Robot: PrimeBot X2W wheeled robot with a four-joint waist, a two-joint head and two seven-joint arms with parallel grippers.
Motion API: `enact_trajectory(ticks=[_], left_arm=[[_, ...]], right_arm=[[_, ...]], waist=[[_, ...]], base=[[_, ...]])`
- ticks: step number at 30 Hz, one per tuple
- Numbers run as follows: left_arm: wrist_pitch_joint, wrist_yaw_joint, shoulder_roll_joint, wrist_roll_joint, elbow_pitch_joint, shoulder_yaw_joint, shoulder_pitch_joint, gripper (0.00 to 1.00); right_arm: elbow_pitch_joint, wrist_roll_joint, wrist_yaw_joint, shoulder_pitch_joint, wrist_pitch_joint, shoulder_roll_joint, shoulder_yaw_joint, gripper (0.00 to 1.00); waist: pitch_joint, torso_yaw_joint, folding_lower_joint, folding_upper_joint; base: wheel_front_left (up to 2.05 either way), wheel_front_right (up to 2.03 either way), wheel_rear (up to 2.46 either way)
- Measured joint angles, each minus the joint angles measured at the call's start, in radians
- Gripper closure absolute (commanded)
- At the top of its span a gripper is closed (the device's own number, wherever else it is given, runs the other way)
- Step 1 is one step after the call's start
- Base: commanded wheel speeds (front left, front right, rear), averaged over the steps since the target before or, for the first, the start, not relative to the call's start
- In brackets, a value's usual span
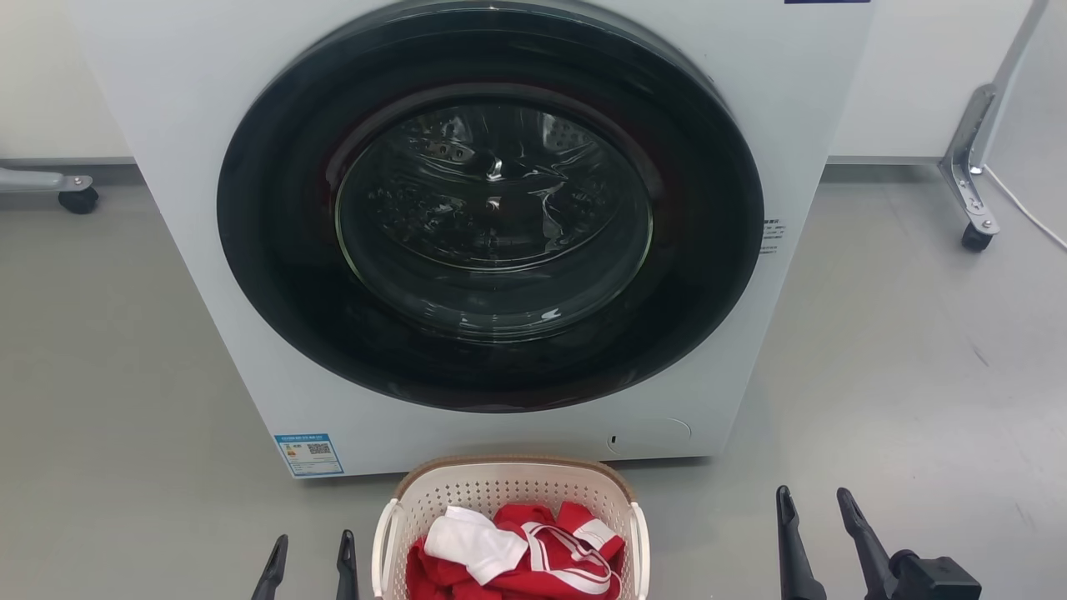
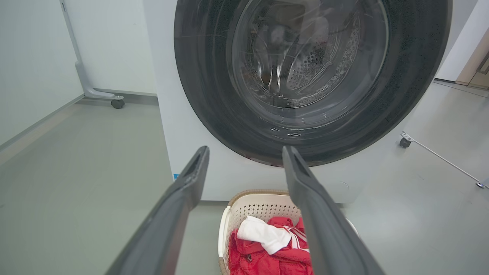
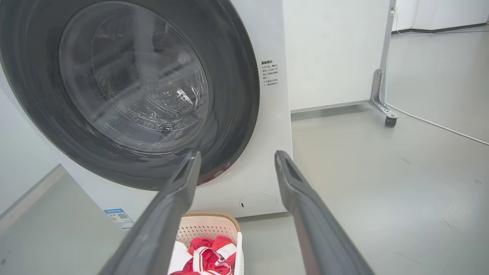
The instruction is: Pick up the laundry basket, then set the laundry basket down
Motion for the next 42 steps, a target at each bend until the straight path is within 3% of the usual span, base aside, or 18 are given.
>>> enact_trajectory(ticks=[20, 21, 31, 42], left_arm=[[0.000, 0.000, -0.037, 0.104, -0.095, 0.059, 0.039, 0.00], [0.000, 0.000, -0.038, 0.105, -0.096, 0.061, 0.045, 1.00], [0.012, -0.011, -0.039, 0.087, -0.029, 0.060, 0.053, 1.00], [0.056, -0.038, -0.043, -0.082, -0.012, 0.092, 0.044, 1.00]], right_arm=[[-0.092, -0.090, 0.000, 0.037, 0.000, 0.029, -0.056, 0.00], [-0.093, -0.091, 0.000, 0.037, 0.000, 0.030, -0.058, 1.00], [-0.025, -0.067, 0.006, 0.058, 0.014, 0.033, -0.061, 1.00], [-0.013, 0.094, 0.032, 0.051, 0.058, 0.036, -0.104, 1.00]], waist=[[0.019, -0.004, 0.0000, 0.0000], [0.020, -0.004, 0.0000, 0.0000], [0.022, -0.004, 0.0000, 0.0000], [0.025, -0.006, 0.0001, 0.0000]], base=[[0.00, 0.00, 0.00], [0.00, 0.00, 0.00], [0.00, 0.00, 0.00], [0.00, 0.00, 0.00]])
